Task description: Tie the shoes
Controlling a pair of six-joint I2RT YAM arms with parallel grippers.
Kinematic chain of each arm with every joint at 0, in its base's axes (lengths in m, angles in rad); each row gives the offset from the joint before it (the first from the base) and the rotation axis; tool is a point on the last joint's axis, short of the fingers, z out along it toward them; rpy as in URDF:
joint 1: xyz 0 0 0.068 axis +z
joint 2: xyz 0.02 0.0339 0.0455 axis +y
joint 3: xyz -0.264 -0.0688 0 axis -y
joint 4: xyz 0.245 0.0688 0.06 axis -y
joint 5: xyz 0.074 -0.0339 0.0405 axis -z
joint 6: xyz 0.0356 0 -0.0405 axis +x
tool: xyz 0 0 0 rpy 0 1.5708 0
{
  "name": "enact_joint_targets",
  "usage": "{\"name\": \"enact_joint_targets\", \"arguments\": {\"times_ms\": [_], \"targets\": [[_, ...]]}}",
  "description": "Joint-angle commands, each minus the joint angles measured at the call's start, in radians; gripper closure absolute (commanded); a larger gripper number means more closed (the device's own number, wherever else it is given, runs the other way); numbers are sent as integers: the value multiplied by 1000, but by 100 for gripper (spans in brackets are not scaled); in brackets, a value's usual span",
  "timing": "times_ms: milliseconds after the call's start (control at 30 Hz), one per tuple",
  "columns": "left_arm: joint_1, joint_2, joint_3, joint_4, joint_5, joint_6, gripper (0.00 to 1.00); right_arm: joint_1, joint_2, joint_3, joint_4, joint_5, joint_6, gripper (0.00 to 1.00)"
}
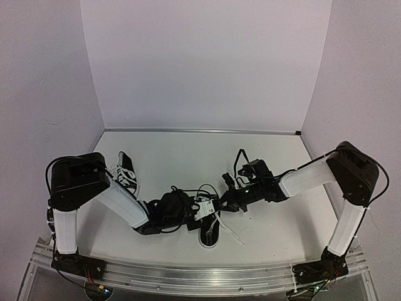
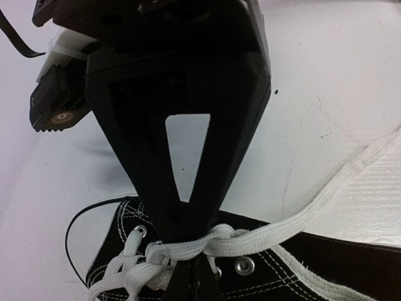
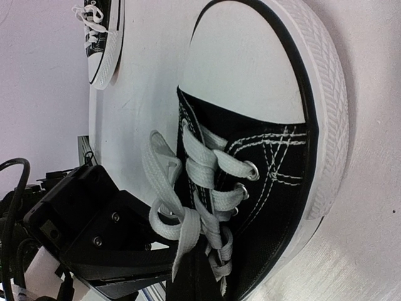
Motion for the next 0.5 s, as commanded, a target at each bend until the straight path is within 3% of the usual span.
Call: {"name": "enact_joint_targets", "arguments": {"times_ms": [0,133,467], "targets": [[4,19,23,44,-43,10,100,8,-26,-18,-7,5,-6,100],[4,12,19,35,-56,12,99,6,-58,-29,-8,33,-3,100],[2,-27,-10,-5,-48,16,83,0,-89,-41,-11,79,4,100]]}}
